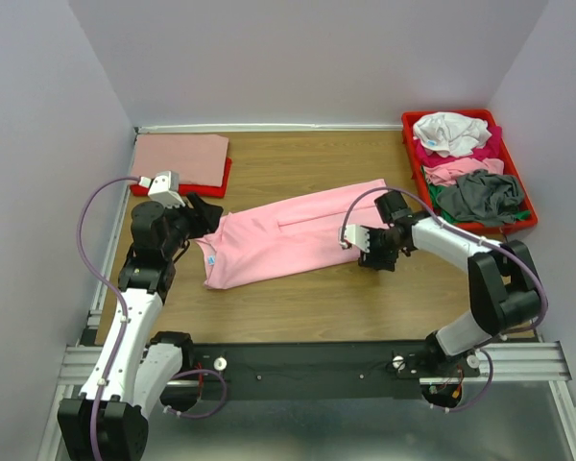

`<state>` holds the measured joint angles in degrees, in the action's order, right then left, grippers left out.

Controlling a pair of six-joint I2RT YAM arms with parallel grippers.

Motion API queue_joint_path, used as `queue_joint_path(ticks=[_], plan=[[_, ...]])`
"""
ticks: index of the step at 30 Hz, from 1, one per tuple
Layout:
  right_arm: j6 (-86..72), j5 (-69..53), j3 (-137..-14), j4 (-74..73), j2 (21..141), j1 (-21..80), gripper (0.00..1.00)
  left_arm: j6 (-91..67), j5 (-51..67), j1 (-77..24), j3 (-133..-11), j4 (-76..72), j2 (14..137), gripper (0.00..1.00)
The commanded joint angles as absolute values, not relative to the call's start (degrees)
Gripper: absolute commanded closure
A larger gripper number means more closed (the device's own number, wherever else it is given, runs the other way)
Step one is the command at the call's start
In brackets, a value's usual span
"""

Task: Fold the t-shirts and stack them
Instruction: Fold the tshirt

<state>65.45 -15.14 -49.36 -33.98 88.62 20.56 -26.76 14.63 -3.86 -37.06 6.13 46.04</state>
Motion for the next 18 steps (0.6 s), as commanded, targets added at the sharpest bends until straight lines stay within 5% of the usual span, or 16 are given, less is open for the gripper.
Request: queue_joint_path(ticks=[1,9,10,11,18], plan=[[63.5,-13.4,-51.1,-28.8,90.8,20.3,0.35,-25.2,15.2,-3.6,-37.6,6.9,45.0,0.36],[62.8,-10.6,-49.6,-27.2,93.6,20.2,0.58,-25.0,16.3,-3.4,-37.0,6.2,44.6,0.36],[62.3,-10.5,-49.7,-27.2,93.9,20.3,0.72,-25.0,16.3,-3.5,-37.0,6.2,44.6,0.36],[61.6,-10.5,-49.6,-27.4,94.0,20.2,0.98,-24.9,16.3,-3.5,-36.7,6.2,44.3,0.36],[64.0,-9.7,-45.8,-31.1,87.6,20.3,1.00,-24.7,16.5,-3.5,-36.6,5.8,44.2,0.36]])
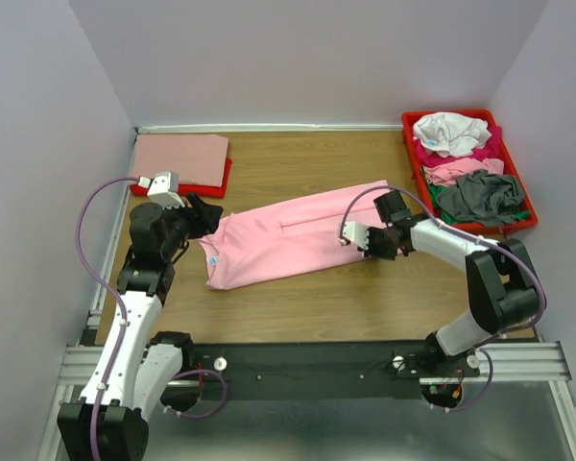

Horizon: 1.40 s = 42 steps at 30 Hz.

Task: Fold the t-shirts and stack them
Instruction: Fold the tshirt

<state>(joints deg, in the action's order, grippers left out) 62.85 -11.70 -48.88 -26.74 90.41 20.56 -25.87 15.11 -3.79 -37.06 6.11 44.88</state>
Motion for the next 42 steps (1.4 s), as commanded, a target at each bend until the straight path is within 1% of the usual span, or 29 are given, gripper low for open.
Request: queue_joint_path(ticks=[1,8,11,12,13,14,16,17,18,19,20,22,23,24,25,26,27,28,29,31,32,33,35,39,42], plan=[[65.1,-9.6,-45.5,-32.5,86.4,20.3,1.00,-24.6,16.7,-3.5,-36.5,5.7,44.3,0.36],[71.4,-10.4,-43.9,-51.1,77.0,20.4,1.00,-24.3,18.3,-3.5,-36.5,4.7,45.3,0.36],[71.1,-10.9,-44.0,-55.4,74.1,20.4,1.00,-23.6,17.1,-3.4,-37.3,5.9,45.4,0.32],[69.5,-11.1,-44.1,-55.5,73.5,20.4,0.92,-23.5,16.7,-3.4,-37.4,6.1,45.4,0.27],[68.6,-11.4,-44.5,-55.5,72.8,20.4,0.78,-23.3,16.2,-3.4,-37.6,6.2,45.3,0.25],[67.5,-12.9,-46.6,-55.4,72.3,20.4,0.59,-23.2,15.6,-3.3,-37.7,6.2,45.3,0.22],[63.4,-15.1,-49.9,-54.5,72.5,20.4,0.33,-22.2,15.5,-3.3,-38.2,6.2,45.7,0.21],[61.7,-18.1,-53.8,-52.8,73.1,20.3,0.27,-21.8,15.5,-3.3,-38.6,6.3,46.1,0.21],[60.0,-19.9,-56.3,-51.7,75.6,20.4,0.20,-21.1,15.3,-3.3,-39.6,6.9,46.8,0.21],[56.5,-22.0,-58.5,-50.5,77.2,20.4,0.18,-19.8,15.1,-3.3,-40.2,7.3,47.3,0.21],[54.6,-27.0,-63.8,-48.5,79.9,20.4,0.17,-18.9,14.3,-3.2,-41.6,7.7,47.9,0.21],[48.7,-33.1,-69.8,-47.6,90.6,20.6,0.16,-17.2,12.9,-3.1,-42.7,8.8,48.3,0.21],[46.0,-38.1,-78.0,-47.5,94.8,21.3,0.16,-15.1,11.2,-3.2,-43.6,9.1,48.1,0.21],[40.2,-40.4,-81.7,-47.5,98.8,21.6,0.16,-14.2,9.9,-3.2,-43.8,9.7,47.9,0.21],[37.4,-42.3,-86.3,-47.4,107.7,22.1,0.16,-13.7,8.8,-3.3,-43.9,9.9,47.6,0.21],[34.7,-45.9,-90.0,-47.4,111.2,23.0,0.16,-13.3,7.2,-3.3,-43.4,10.0,46.5,0.21],[32.5,-46.9,-93.7,-47.2,115.3,23.5,0.16,-13.4,6.9,-3.3,-43.0,9.2,45.9,0.21],[26.9,-47.0,-101.3,-46.8,118.4,24.1,0.16,-13.4,7.3,-3.3,-42.3,8.5,45.2,0.21],[24.5,-47.4,-104.6,-46.6,124.7,24.4,0.16,-13.5,8.9,-3.3,-41.8,7.9,44.6,0.21],[18.1,-46.7,-113.9,-46.1,132.2,25.2,0.16,-13.3,10.1,-3.3,-41.3,6.6,43.8,0.21],[16.9,-46.7,-116.7,-46.1,132.3,25.4,0.16,-13.1,10.1,-3.3,-41.2,6.6,43.8,0.21],[16.2,-46.2,-118.5,-45.9,135.5,25.7,0.16,-12.8,9.9,-3.3,-41.4,6.5,44.0,0.21],[14.2,-42.6,-122.1,-44.6,138.7,26.6,0.16,-12.9,9.8,-3.3,-41.5,6.6,44.6,0.21],[12.3,-41.1,-124.9,-43.9,142.8,27.9,0.17,-12.8,11.1,-3.3,-41.3,6.2,45.7,0.21],[12.4,-41.4,-124.8,-43.9,145.0,28.9,0.24,-12.9,11.2,-3.3,-41.3,6.1,46.2,0.21]])
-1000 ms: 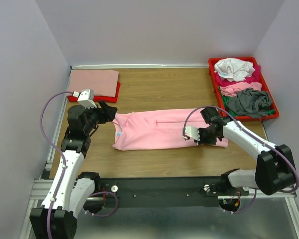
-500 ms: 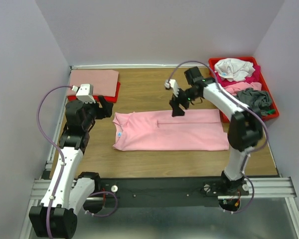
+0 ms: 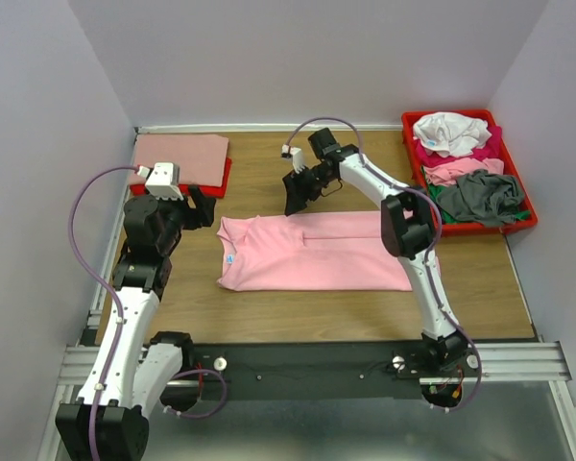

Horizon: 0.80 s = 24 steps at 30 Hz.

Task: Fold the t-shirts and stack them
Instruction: Fold the tshirt

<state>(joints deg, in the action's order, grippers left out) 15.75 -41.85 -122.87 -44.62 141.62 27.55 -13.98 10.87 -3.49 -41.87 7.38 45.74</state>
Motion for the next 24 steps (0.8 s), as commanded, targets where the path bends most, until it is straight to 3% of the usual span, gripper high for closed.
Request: queue_joint_path(ticks=[1,6,13,18,22,24], plan=[[12.5,-41.5,-124.7,-44.0,145.4,29.1,0.25,-12.8,11.2,-3.3,-41.3,6.1,46.3,0.21],[12.5,-41.9,-124.5,-44.1,146.9,30.0,0.33,-12.9,11.4,-3.3,-41.3,5.9,46.4,0.21],[13.1,-45.2,-122.3,-44.5,145.9,30.7,0.62,-12.9,11.5,-3.3,-41.2,5.9,46.4,0.21],[13.4,-43.8,-121.4,-44.7,145.2,30.7,0.76,-13.0,11.7,-3.3,-41.3,5.8,46.7,0.22],[13.3,-41.8,-122.3,-44.8,145.2,30.7,0.97,-12.9,11.6,-3.3,-41.2,5.8,46.6,0.22],[12.3,-38.3,-124.1,-44.7,145.5,30.3,1.00,-12.9,11.6,-3.3,-41.3,5.9,46.6,0.22]])
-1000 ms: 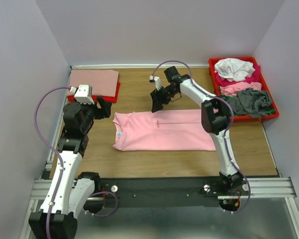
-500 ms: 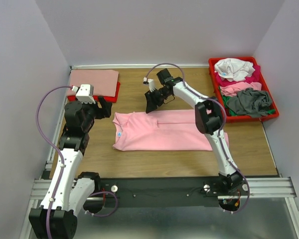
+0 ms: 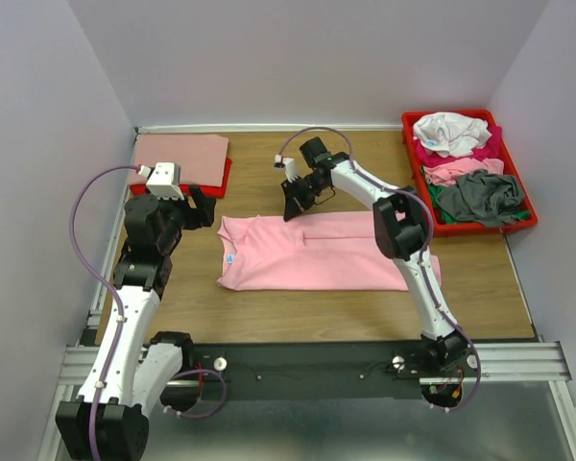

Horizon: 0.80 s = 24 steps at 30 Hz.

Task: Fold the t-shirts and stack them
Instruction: Fold the tshirt

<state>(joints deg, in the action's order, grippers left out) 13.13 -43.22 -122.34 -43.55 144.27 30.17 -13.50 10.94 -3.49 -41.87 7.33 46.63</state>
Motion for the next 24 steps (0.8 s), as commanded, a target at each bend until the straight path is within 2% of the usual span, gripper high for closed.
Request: queue_joint_path(ticks=[1,8,16,20,21,22,24], plan=[[12.1,-37.3,-125.0,-44.6,145.8,30.1,1.00,-13.0,11.5,-3.3,-41.3,5.8,46.7,0.22],[7.2,-27.2,-129.4,-43.2,147.3,24.6,1.00,-13.0,11.5,-3.3,-41.3,5.8,46.9,0.22],[-2.5,-10.2,-132.3,-35.4,148.5,17.9,1.00,-12.9,14.1,-3.3,-41.0,5.0,48.6,0.21],[-3.8,-6.0,-137.6,-31.4,151.9,16.6,0.99,-14.1,18.5,-3.3,-40.3,3.0,50.9,0.17],[-3.6,-5.7,-138.6,-30.9,152.4,16.4,0.96,-15.3,20.8,-3.3,-40.2,2.4,52.9,0.17],[-2.9,-5.2,-139.8,-30.2,153.1,16.4,0.87,-16.2,22.0,-3.3,-39.9,1.1,54.1,0.17],[-2.4,-5.4,-141.1,-29.4,153.5,16.4,0.76,-21.1,24.1,-3.3,-39.4,-1.3,58.9,0.21]])
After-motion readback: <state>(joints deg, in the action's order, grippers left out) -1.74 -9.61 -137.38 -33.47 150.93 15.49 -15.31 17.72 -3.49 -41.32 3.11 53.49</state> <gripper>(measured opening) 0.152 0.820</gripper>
